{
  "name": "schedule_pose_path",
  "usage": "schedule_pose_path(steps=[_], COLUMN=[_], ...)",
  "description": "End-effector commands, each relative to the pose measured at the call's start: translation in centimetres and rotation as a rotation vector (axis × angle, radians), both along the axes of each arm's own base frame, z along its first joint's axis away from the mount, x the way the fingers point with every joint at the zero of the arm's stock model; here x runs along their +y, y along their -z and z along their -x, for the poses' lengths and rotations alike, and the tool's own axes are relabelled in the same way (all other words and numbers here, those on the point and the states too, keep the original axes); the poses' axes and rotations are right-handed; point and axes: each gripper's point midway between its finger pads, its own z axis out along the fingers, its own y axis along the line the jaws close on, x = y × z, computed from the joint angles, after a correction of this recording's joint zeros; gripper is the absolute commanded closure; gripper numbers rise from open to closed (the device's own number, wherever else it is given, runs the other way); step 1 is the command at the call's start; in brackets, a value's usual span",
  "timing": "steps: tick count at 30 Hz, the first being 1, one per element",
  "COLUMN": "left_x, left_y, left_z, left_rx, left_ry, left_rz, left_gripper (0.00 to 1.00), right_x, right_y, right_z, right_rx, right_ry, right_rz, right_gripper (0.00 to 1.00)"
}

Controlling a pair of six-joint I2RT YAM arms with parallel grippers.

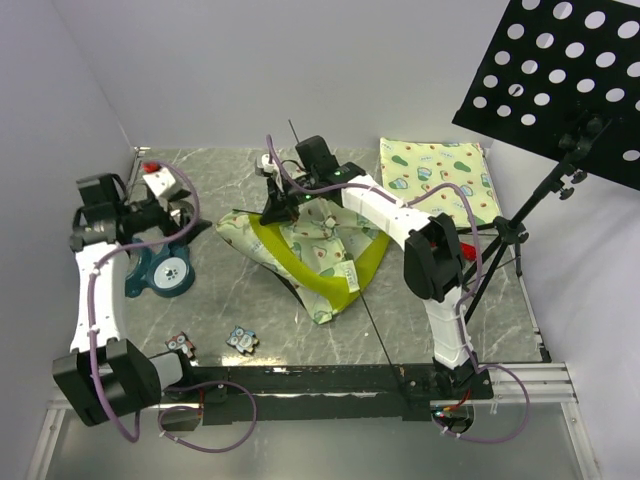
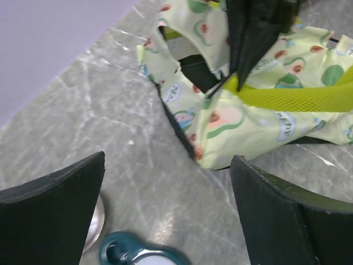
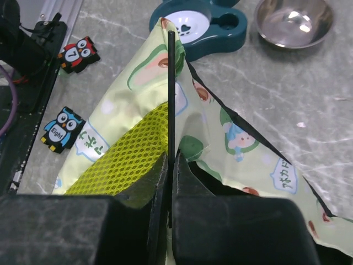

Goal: Set up the pet tent

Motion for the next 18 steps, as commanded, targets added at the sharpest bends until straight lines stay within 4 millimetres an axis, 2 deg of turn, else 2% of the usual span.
schedule_pose_path(steps=[1, 5, 11, 16, 18], left_x=[-0.1, -1.3, -2.4, -4.3, -5.2], left_y=[-2.2, -2.1, -0.3, 0.1, 0.6], left_z=[1.5, 2.1, 1.1, 0.1, -0.2], left_rx=[0.008, 0.098, 0.125, 0.094, 0.104], left_ry=[0.096, 0.139, 0.160, 0.169, 0.181], left_rz=[0.013, 0.132, 0.228, 0.240, 0.239], left_gripper=[0.00, 0.00, 0.02, 0.12, 0.19], right_x=[-0.7, -0.9, -1.1, -1.1, -1.2], right_y=[-6.6, -7.3, -8.1, -8.6, -8.8], right_z=[0.1, 0.5, 0.9, 1.3, 1.4], right_rx=[-0.165, -0.178, -0.177, -0.173, -0.167], right_ry=[0.003, 0.002, 0.002, -0.009, -0.012], right_rz=[-0.101, -0.119, -0.136, -0.148, -0.153], right_gripper=[1.00, 1.00, 1.00, 1.00, 1.00])
